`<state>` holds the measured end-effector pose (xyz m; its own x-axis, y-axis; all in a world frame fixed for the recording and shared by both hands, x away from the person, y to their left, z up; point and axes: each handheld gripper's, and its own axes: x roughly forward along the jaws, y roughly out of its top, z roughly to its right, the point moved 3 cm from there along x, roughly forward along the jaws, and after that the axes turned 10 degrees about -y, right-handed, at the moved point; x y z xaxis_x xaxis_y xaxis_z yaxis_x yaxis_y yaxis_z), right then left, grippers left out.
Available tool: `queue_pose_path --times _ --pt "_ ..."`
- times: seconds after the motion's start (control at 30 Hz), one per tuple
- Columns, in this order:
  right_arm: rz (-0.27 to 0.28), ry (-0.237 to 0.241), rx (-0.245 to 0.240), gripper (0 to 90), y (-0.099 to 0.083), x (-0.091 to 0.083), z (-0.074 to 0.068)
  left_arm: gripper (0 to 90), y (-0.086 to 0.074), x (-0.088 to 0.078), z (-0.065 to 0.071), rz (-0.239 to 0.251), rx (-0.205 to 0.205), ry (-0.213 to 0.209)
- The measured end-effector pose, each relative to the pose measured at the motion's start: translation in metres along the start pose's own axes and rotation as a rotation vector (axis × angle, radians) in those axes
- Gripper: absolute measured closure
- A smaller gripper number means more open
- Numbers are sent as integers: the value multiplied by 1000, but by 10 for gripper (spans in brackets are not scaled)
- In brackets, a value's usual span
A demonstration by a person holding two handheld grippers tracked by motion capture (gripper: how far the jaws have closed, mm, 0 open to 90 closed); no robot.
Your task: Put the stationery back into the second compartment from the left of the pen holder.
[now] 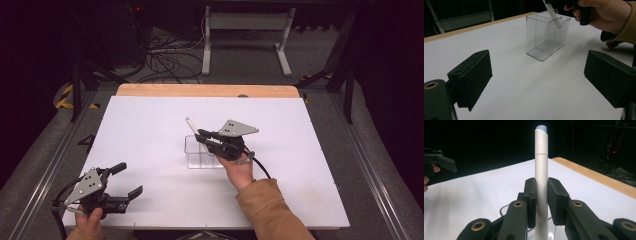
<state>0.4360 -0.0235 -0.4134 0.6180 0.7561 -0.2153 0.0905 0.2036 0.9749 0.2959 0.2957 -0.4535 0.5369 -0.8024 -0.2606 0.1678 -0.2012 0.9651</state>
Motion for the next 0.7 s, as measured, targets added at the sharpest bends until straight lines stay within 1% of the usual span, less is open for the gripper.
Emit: queue_pose_path --times 0.03,0.17,0.23,0.37,0.43,0.47,0.5,0.53,0.6,0.67,0.7 --pt "-3 -1 -1 780 -1 0 0 86 0 0 0 0 5 1" --pt "-16 -2 4 780 -7 -1 0 86 0 0 0 2 -1 -1" --pt "-22 -3 9 780 -9 -1 1 86 0 0 0 0 4 0" --pt "-37 -4 9 779 -14 -2 1 86 0 1 0 1 0 -2" --pt "-49 -9 9 763 -15 -2 1 86 0 1 0 2 -1 -2" --pt "-52 -7 18 706 -15 -2 1 86 0 1 0 2 -2 -3" --pt "-49 -9 20 630 -15 -2 1 86 0 1 0 2 -2 -3" --pt "-50 -22 20 563 -14 -3 2 86 0 1 0 1 -3 -3" --pt "-48 -47 20 480 -13 -5 2 86 0 2 0 1 -6 -5" --pt "-48 -70 23 381 -10 -8 3 86 0 2 0 0 0 -3" --pt "-46 -73 31 340 -9 -10 4 86 0 2 0 0 -2 -4"
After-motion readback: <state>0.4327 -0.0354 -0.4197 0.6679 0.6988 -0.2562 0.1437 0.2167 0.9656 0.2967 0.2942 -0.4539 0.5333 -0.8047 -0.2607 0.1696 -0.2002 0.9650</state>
